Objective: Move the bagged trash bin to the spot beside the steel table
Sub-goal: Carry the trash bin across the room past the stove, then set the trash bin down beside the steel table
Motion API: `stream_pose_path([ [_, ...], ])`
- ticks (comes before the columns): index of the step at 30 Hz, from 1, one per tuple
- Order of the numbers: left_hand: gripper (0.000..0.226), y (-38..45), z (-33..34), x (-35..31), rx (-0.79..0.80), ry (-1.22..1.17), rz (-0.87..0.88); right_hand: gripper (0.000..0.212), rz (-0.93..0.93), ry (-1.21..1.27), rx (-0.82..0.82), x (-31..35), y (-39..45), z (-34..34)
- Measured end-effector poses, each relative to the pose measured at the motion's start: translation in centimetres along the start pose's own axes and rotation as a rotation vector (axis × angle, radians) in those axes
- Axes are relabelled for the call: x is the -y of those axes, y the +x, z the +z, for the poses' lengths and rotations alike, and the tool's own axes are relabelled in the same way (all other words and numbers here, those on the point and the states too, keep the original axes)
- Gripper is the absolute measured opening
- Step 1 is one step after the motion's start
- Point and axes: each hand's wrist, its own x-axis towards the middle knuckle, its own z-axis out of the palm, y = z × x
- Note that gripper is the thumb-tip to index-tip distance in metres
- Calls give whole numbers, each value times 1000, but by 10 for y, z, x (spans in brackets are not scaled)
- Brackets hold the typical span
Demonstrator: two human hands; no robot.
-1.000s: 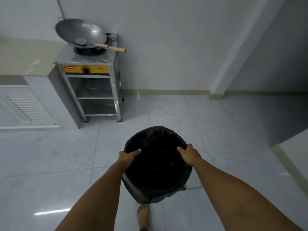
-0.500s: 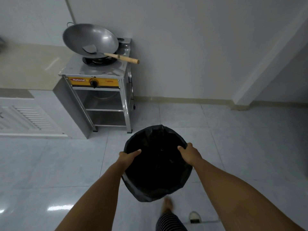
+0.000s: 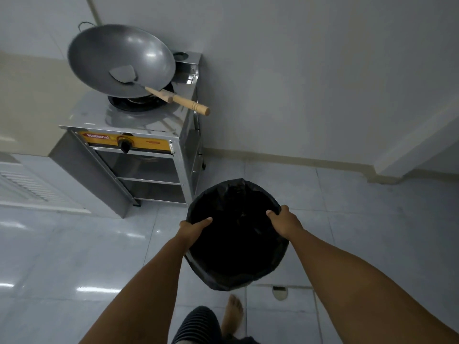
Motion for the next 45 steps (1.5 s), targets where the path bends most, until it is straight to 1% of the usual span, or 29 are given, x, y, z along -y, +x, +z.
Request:
stream_pose_path([
  [2, 107, 22, 3, -19, 0, 0, -14, 63, 1, 1, 9, 12, 24, -7],
  [5, 122, 64, 6, -55, -4, -20, -5, 61, 9, 20, 9, 34, 69, -20],
  [6, 123, 78, 7, -63, -5, -21, -7, 62, 10, 25, 11, 39, 83, -23],
  [10, 106, 133, 16, -104, -11, -41, -9, 63, 41, 50, 22, 59, 146, -25],
  [13, 87, 182, 22, -125, -23, -55, -14, 64, 74, 55, 11, 69, 198, -19],
  [15, 87, 215, 26, -133, -15, -49, -36, 65, 93, 49, 21, 72, 233, -12],
  [16, 95, 235, 27, -135, -16, -44, -53, 65, 102, 48, 27, 72, 253, -7],
  [19, 129, 299, 30, -122, -3, -3, -90, 65, 122, 42, 49, 68, 300, 8],
  [21, 135, 336, 35, -115, -19, 17, -122, 65, 127, 39, 68, 63, 334, 21],
  [22, 132, 355, 38, -112, -30, 10, -136, 67, 130, 35, 74, 57, 356, 29],
  [25, 110, 409, 52, -99, -50, 2, -129, 70, 104, 7, 92, 41, 417, 52],
  [26, 108, 430, 58, -90, -56, 4, -129, 71, 94, -9, 93, 33, 439, 61],
  [28, 109, 467, 65, -72, -61, 10, -136, 72, 84, -29, 99, 21, 473, 77],
  [31, 128, 524, 75, -37, -83, 49, -169, 71, 68, -58, 107, -3, 521, 107],
  [32, 131, 542, 77, -25, -96, 60, -184, 71, 67, -58, 110, -12, 535, 118],
  [34, 125, 561, 80, -13, -104, 87, -204, 71, 67, -59, 123, -25, 555, 135],
  [37, 104, 578, 83, 1, -140, 132, -235, 71, 61, -52, 127, -41, 576, 157],
  [39, 99, 590, 83, 10, -183, 161, -231, 65, 39, -69, 88, -44, 582, 167],
  [41, 104, 595, 81, 13, -190, 156, -192, 62, 17, -69, 14, -45, 583, 174],
  [43, 101, 591, 84, 17, -192, 193, -134, 68, -8, -25, -75, -49, 576, 185],
  [44, 98, 587, 85, 23, -199, 277, -77, 72, -41, -42, -140, -54, 570, 193],
  [45, 95, 579, 87, 29, -228, 443, 6, 74, -86, -97, -222, -60, 561, 203],
])
